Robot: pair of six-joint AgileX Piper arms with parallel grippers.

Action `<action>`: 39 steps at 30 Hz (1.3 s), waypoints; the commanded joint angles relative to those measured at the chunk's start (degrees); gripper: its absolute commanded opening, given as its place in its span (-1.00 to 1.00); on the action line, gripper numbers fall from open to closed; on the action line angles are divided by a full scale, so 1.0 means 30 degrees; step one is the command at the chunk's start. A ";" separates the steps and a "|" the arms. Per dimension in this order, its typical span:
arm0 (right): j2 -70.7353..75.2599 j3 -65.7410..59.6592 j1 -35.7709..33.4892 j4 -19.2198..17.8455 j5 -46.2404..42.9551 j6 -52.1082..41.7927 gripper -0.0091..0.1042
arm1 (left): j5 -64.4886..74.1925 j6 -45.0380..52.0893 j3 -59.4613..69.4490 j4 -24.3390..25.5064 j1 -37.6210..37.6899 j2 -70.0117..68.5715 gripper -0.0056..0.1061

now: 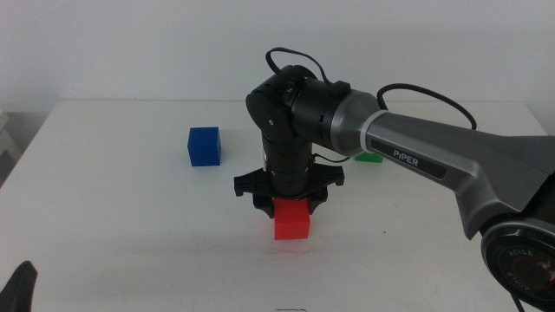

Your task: Stack red cubes first, then green, then blue cubes in a specific spot.

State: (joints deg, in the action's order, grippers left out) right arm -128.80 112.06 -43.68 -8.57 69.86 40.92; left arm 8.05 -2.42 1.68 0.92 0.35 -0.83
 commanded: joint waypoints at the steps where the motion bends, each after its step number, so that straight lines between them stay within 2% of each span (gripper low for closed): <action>1: 0.1237 0.0586 -0.0036 -0.0656 0.1388 0.0284 -0.86 | -0.1453 -0.0077 -0.0049 -0.0203 0.0040 -0.0367 0.68; 14: 0.0559 0.0586 -0.0036 0.0114 0.1515 0.0382 -0.86 | -0.1453 -0.0077 -0.0049 -0.0203 0.0040 -0.0367 0.68; 18: 0.0559 0.0586 -0.0018 0.0114 0.1521 0.1111 -0.75 | -0.1453 -0.0077 -0.0049 -0.0203 0.0040 -0.0367 0.68; 23: 0.0559 0.0586 -0.0018 0.0092 0.1521 0.1233 -0.42 | -0.1453 -0.0077 -0.0049 -0.0203 0.0040 -0.0367 0.68; 24: 0.0559 0.0586 -0.0018 0.0112 0.1521 0.1233 0.03 | -0.1453 -0.0077 -0.0049 -0.0203 0.0040 -0.0367 0.68; 27: 0.0635 0.0627 -0.0018 -0.0268 0.1455 0.1217 0.42 | -0.1453 -0.0077 -0.0049 -0.0203 0.0040 -0.0367 0.68; 30: 0.1399 0.1363 0.0009 -0.0705 0.1554 0.0095 0.68 | -0.1453 -0.0077 -0.0049 -0.0203 0.0040 -0.0367 0.68; 33: 0.2688 0.2972 0.0581 -0.0889 0.1539 -0.1816 0.81 | -0.1453 -0.0077 -0.0049 -0.0203 0.0040 -0.0367 0.68; 39: 0.3499 0.5458 0.3441 -0.0913 0.1498 -0.4298 0.82 | -0.1453 -0.0077 -0.0049 -0.0203 0.0040 -0.0367 0.68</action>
State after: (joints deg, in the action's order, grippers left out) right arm -121.69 125.99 -36.36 -9.01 70.21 30.24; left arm 8.05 -2.42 1.68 0.92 0.35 -0.83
